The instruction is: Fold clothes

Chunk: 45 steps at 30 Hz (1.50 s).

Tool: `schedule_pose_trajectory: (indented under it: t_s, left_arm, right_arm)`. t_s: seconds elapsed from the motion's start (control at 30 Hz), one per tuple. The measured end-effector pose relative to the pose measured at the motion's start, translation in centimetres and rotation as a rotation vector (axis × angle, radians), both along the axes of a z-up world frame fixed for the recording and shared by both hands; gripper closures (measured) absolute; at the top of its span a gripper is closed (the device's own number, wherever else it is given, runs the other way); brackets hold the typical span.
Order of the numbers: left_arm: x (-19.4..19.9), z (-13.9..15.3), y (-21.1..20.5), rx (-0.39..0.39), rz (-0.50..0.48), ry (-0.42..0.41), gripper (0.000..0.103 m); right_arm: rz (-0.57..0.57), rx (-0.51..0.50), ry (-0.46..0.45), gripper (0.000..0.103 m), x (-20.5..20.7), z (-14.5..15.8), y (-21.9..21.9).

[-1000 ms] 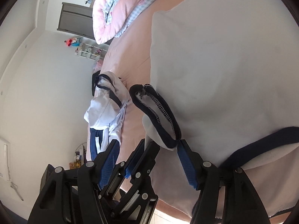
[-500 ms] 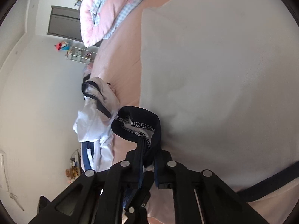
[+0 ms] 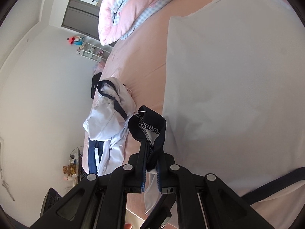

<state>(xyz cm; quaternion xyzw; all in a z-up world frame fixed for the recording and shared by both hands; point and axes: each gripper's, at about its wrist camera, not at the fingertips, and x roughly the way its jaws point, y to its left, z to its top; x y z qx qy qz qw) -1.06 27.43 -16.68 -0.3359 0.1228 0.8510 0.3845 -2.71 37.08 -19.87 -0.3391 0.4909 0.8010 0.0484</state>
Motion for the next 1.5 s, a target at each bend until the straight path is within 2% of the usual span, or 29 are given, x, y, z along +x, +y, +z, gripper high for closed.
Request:
schedule_pose_trajectory:
  t_s: [0.23, 0.33, 0.37, 0.4, 0.5, 0.57, 0.7, 0.87, 1.03, 1.17, 1.33, 1.5]
  left_arm:
    - [0.2, -0.2, -1.3, 0.002, 0.004, -0.007, 0.020]
    - [-0.4, -0.1, -1.1, 0.000, 0.036, 0.012, 0.021]
    - [-0.6, -0.1, -1.1, -0.009, 0.053, 0.018, 0.027]
    - [-0.9, -0.1, -1.1, -0.014, 0.065, 0.017, 0.040]
    - [-1.7, 0.0, -1.3, -0.017, 0.087, -0.005, 0.062]
    - [-1.7, 0.0, -1.6, -0.012, 0.083, -0.003, 0.071]
    - [-0.5, 0.4, -2.2, -0.022, 0.103, 0.051, 0.072]
    - [-1.4, 0.1, -2.2, -0.044, 0.134, 0.075, 0.072]
    - [-1.7, 0.0, -2.3, -0.050, 0.131, 0.049, 0.072]
    - [-1.2, 0.7, -1.7, -0.040, 0.097, 0.063, 0.072]
    - [-0.7, 1.2, -0.8, -0.027, 0.032, 0.042, 0.071]
    - [1.4, 1.1, 0.2, -0.056, -0.026, 0.045, 0.069]
  right_arm:
    - [0.048, 0.039, 0.029, 0.097, -0.5, 1.4, -1.1]
    - [0.050, 0.031, 0.048, 0.097, -0.6, 1.8, -1.2]
    - [0.050, 0.014, 0.062, 0.097, -0.5, 1.8, -1.1]
    - [0.053, -0.004, 0.076, 0.097, -0.5, 1.8, -1.1]
    - [0.064, -0.004, 0.083, 0.097, -0.7, 2.1, -1.2]
    - [0.073, 0.000, 0.083, 0.097, -0.9, 2.3, -1.5]
    - [0.090, -0.010, 0.088, 0.097, -1.5, 2.3, -2.2]
    - [0.106, -0.013, 0.079, 0.097, -2.0, 2.1, -2.9]
    - [0.088, -0.019, 0.081, 0.097, -1.3, 2.0, -2.9]
    - [0.041, -0.045, 0.109, 0.097, 0.2, 2.2, -1.9]
    - [-0.035, -0.037, 0.096, 0.097, 2.9, 1.9, -0.3]
    - [-0.094, -0.050, 0.069, 0.097, 5.5, 0.8, 0.9]
